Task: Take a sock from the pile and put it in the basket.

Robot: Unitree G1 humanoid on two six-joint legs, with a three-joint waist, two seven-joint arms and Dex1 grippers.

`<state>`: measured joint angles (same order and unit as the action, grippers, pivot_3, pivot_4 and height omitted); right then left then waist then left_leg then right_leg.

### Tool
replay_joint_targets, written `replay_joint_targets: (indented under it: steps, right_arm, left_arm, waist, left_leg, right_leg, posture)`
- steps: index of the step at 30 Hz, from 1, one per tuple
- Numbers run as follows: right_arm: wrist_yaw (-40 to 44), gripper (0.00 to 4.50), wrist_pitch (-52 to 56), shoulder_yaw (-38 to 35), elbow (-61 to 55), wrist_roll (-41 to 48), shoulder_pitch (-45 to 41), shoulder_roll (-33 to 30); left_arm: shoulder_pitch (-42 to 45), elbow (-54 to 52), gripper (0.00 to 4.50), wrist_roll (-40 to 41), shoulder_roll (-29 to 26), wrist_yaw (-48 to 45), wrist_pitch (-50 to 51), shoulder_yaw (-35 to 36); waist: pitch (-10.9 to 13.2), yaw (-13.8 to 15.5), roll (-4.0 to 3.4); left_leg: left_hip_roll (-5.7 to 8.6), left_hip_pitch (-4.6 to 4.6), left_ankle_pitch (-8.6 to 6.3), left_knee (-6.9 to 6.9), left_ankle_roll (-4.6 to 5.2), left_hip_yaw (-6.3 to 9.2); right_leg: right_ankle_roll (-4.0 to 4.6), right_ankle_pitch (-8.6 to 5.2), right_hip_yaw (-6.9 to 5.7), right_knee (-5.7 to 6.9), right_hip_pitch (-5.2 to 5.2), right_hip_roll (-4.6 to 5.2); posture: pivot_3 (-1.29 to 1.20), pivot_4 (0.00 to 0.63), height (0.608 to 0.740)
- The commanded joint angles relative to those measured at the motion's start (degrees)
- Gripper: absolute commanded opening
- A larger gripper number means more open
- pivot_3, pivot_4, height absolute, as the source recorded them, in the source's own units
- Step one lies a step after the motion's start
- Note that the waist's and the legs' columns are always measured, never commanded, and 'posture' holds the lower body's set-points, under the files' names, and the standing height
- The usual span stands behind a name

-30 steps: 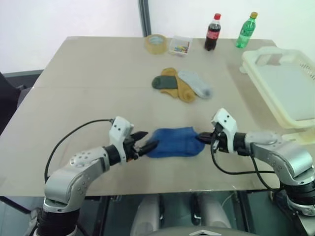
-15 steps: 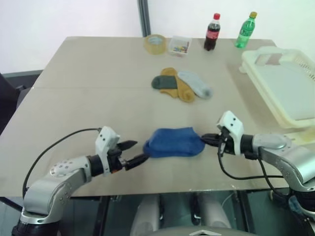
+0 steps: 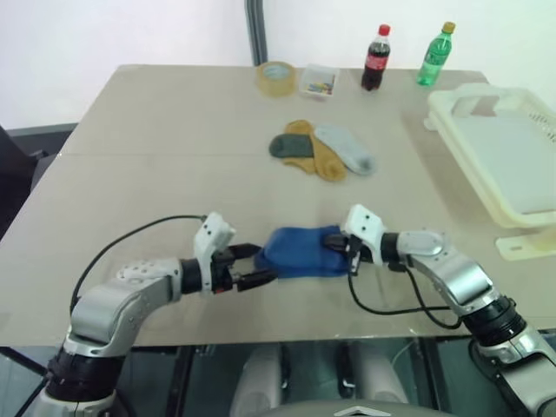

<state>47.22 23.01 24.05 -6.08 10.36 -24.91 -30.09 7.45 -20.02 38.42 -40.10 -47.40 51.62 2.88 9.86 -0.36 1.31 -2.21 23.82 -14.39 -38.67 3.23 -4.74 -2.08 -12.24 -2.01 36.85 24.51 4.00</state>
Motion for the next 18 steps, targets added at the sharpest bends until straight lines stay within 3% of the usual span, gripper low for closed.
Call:
replay_joint_targets:
  steps: [1,10,18]
  right_arm:
    - [3.23,0.08,-0.59,0.95,0.64,-1.24,1.75,-1.14]
    - [2.23,0.08,2.67,-3.42,-3.6,-0.89,3.53,-1.47]
    - [1.12,0.08,6.45,-6.43,-6.82,0.45,5.9,-1.12]
  left_arm:
    - [3.8,0.5,4.5,5.74,1.73,-1.65,4.29,0.21]
    - [14.39,3.81,4.5,15.66,8.7,-3.53,11.14,-1.67]
    - [20.34,9.84,4.5,10.0,13.09,-4.13,8.3,-9.03]
  waist:
    - [0.0,0.02,0.0]
    - [-0.01,0.26,0.03]
    - [-0.01,0.46,0.03]
  left_leg:
    - [0.0,0.0,0.0,0.0,0.0,0.01]
    - [0.03,0.01,0.11,-0.02,-0.18,0.05]
    - [0.07,0.01,0.08,-0.06,-0.13,0.09]
  right_leg:
    - [0.0,0.0,0.0,0.01,-0.01,-0.01]
    - [-0.2,0.11,-0.02,0.01,-0.04,0.0]
    - [-0.2,0.12,-0.03,0.01,-0.07,-0.04]
  posture:
    - [0.0,0.15,0.74]
    - [0.0,0.15,0.74]
    - [0.0,0.15,0.74]
